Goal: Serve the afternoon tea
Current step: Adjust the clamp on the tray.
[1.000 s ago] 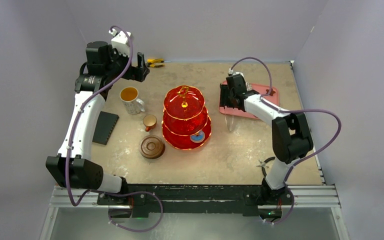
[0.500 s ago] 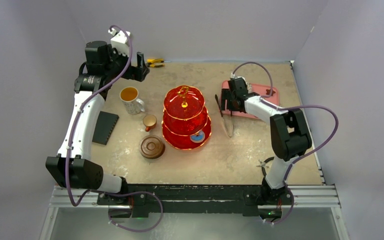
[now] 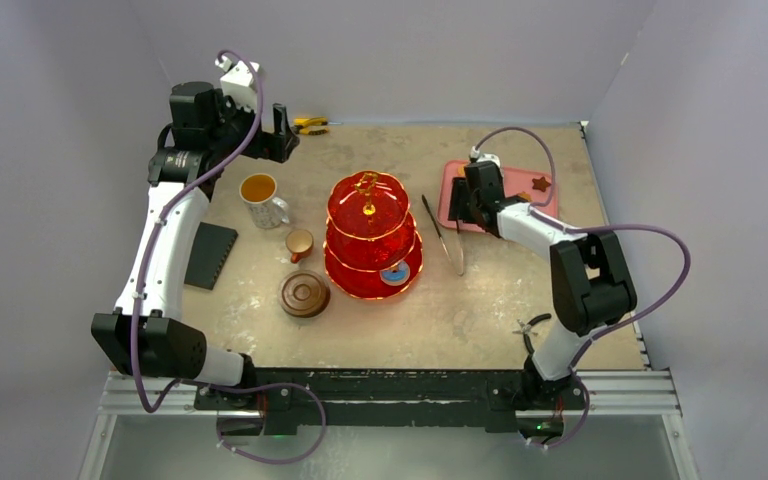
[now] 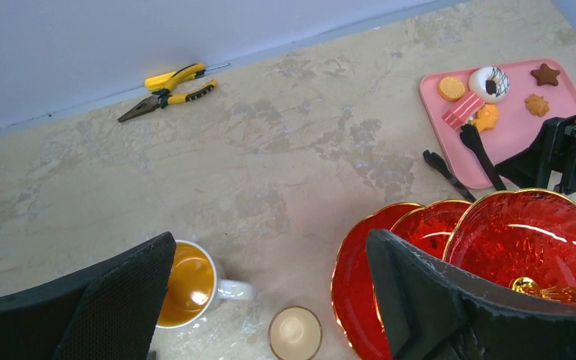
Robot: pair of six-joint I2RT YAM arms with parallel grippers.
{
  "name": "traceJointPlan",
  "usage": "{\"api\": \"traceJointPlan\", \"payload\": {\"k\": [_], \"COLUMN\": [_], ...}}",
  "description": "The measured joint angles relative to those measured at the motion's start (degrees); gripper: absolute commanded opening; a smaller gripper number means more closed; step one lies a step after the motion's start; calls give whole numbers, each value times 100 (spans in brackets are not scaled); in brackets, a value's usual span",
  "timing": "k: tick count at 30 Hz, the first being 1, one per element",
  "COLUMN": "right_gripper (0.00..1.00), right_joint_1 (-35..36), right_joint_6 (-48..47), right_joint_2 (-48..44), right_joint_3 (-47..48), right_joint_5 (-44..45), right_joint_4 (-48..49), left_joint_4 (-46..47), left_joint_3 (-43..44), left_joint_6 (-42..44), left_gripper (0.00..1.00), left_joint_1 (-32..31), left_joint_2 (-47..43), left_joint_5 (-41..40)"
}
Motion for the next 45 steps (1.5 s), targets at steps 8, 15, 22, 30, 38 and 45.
{"api": "traceJointPlan", "payload": {"k": [8, 15, 22, 30, 38, 45], "right_gripper": [46, 45, 11, 0, 0, 1], "right_joint_1": [17, 48, 114, 144, 142, 127], "right_joint_6": [24, 31, 13, 31, 28, 31], "right_joint_2": [13, 291, 439, 348, 9, 166], "right_joint_3": [-190, -258, -262, -262, -243, -46], "right_joint_5": [-2, -9, -59, -31, 203, 444], "right_joint_4": [518, 710, 776, 758, 592, 444], "left_joint_4": [-4, -20, -31, -42, -42, -44], "left_joint_3": [0, 20, 26, 26, 26, 26], "left_joint_6": [-35, -35, -33, -33, -33, -33], "left_gripper": [98, 98, 98, 98, 98, 98], "left_joint_1": [0, 0, 0, 0, 0, 0], "left_joint_2": [0, 0, 0, 0, 0, -4], "left_joint_5": [7, 7, 7, 7, 7, 9]}}
